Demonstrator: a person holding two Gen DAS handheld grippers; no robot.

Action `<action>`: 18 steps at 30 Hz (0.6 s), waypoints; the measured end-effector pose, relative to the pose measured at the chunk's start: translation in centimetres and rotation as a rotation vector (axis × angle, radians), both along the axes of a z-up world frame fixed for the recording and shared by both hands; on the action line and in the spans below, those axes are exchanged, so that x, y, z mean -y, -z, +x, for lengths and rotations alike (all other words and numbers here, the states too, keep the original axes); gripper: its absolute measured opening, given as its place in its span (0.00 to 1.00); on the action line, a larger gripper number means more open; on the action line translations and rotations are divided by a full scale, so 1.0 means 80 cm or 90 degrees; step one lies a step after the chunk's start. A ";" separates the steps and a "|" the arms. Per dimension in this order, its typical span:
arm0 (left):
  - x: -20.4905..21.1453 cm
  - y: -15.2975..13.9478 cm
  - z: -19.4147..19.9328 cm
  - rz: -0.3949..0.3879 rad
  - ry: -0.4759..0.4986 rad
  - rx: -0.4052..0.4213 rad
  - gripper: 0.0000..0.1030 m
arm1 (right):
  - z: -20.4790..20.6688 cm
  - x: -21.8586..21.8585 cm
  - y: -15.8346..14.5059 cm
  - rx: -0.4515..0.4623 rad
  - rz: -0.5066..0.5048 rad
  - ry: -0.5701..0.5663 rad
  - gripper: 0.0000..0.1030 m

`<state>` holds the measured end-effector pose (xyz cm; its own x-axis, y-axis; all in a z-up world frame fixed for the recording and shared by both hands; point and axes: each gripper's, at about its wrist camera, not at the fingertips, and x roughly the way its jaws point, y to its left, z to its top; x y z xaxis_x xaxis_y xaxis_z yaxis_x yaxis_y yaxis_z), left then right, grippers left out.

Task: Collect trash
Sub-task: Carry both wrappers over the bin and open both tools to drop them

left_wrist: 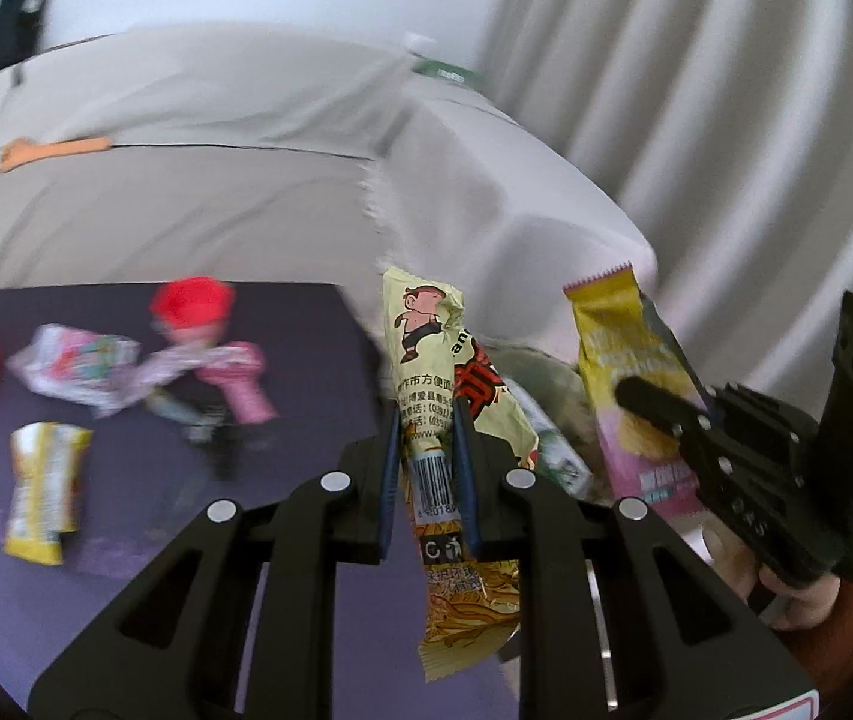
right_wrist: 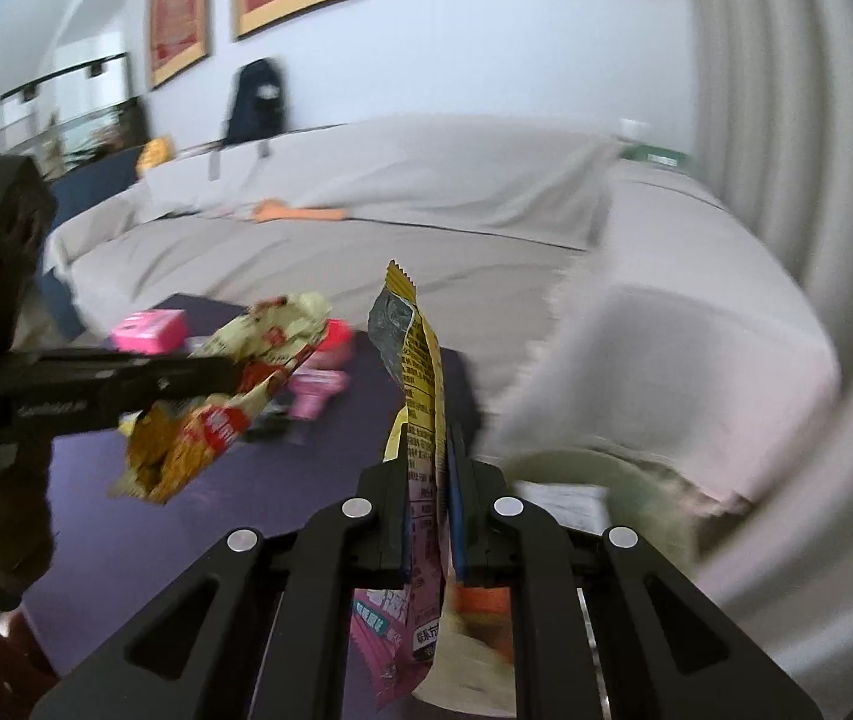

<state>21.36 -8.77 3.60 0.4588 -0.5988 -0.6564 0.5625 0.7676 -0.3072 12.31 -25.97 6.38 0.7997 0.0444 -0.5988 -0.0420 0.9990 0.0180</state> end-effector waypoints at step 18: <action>0.174 0.064 -0.002 0.027 0.136 -0.080 0.16 | -0.038 0.171 0.067 -0.030 0.072 0.161 0.10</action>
<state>21.20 -22.68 -1.51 0.2389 -0.6440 -0.7268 0.6727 0.6495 -0.3544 9.27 -39.66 1.00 0.7647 -0.0847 -0.6388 0.2125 0.9690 0.1259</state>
